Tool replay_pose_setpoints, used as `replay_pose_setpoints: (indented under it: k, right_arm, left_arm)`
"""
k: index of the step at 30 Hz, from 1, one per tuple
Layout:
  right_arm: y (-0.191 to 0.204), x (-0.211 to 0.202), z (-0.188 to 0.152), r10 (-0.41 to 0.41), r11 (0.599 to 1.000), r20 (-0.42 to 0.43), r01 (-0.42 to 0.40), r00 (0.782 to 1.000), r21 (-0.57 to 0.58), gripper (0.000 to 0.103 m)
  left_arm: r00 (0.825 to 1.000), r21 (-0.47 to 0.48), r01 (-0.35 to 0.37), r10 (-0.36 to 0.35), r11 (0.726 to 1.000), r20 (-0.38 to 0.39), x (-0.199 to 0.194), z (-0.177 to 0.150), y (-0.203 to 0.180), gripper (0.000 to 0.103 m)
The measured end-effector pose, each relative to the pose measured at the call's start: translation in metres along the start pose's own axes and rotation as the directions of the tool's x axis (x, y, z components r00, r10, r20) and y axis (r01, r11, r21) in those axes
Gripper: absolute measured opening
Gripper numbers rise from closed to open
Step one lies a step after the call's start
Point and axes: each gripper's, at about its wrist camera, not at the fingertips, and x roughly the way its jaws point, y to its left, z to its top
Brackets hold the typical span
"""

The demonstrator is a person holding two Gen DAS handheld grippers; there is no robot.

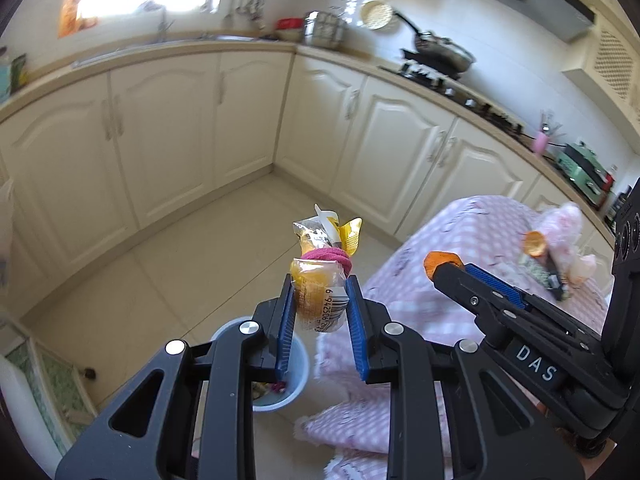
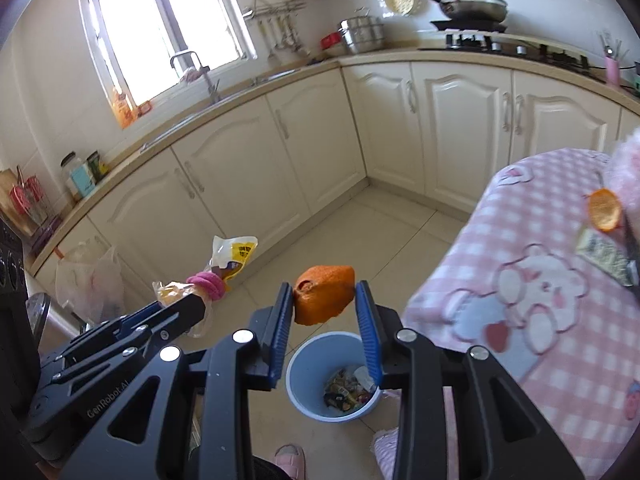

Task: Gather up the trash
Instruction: 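Carry the wrapper and peel over the blue bucket and open both tools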

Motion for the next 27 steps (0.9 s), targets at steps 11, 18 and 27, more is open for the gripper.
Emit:
replay_pose_setpoints:
  k: [11,18,27]
  right_arm:
    - [0.018,0.054,-0.005,0.005,1.000,-0.067,-0.006,0.998,-0.014,0.032]
    - [0.010,0.070,-0.006,-0.013,1.000,-0.087,0.013,0.996,0.005,0.032]
    - [0.022,0.087,-0.011,-0.004,1.000,-0.117,0.003,0.993,-0.006,0.032]
  left_arm:
    - [0.996,-0.056,0.002,-0.007,0.998,-0.089,0.050,0.000,0.037,0.027]
    - [0.995,-0.068,-0.021,0.015,0.997,-0.099,0.065,0.002,0.043,0.049]
    - [0.993,-0.085,-0.050,0.041,0.995,-0.112,0.067,-0.002,0.054,0.050]
